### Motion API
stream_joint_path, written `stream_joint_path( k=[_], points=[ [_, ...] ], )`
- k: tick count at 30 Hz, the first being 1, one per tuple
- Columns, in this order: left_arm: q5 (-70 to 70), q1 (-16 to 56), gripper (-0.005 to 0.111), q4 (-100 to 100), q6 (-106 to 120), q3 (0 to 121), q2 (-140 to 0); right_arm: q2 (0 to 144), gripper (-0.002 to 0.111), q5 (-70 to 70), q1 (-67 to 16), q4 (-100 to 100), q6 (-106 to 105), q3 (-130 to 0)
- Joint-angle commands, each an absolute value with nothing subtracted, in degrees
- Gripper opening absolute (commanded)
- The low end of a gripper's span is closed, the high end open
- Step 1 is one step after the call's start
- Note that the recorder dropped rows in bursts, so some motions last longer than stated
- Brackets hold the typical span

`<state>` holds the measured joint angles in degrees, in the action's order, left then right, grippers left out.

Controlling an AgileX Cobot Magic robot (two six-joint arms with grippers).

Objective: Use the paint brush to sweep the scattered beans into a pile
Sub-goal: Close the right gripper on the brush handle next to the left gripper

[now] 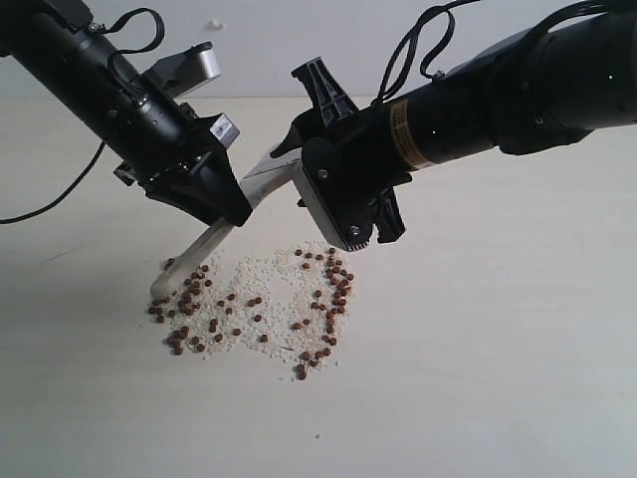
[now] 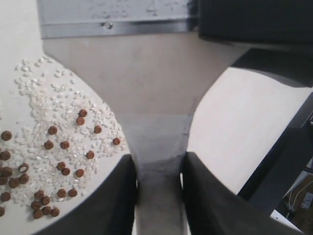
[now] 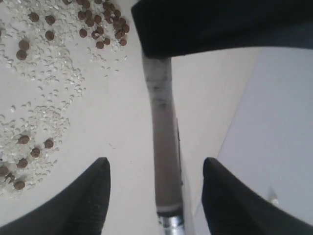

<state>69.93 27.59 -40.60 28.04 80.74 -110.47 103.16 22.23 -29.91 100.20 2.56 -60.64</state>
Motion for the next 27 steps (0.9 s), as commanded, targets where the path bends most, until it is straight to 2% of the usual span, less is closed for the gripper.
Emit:
stream_joint_path(
  k=[1, 7, 15, 19, 27],
  points=[
    [70.0, 29.2, 0.0, -41.8, 28.9, 81.3, -109.8, 103.2, 0.051, 22.4, -30.0, 99.9, 1.8, -61.0],
    [70.0, 29.2, 0.0, -41.9, 28.9, 81.3, -109.8, 103.2, 0.045, 22.4, -30.0, 99.9, 1.8, -61.0],
    [70.0, 29.2, 0.0, -42.5, 28.9, 81.3, -109.8, 103.2, 0.021, 22.8, -30.0, 99.9, 1.8, -61.0],
    [70.0, 29.2, 0.0, -43.2, 29.6, 81.3, -109.8, 103.2, 0.001, 22.6, -30.0, 99.9, 1.8, -61.0],
    [70.0, 29.2, 0.001, -44.8, 31.2, 81.3, -109.8, 103.2, 0.0, 22.8, -30.0, 99.9, 1.8, -61.0]
  ],
)
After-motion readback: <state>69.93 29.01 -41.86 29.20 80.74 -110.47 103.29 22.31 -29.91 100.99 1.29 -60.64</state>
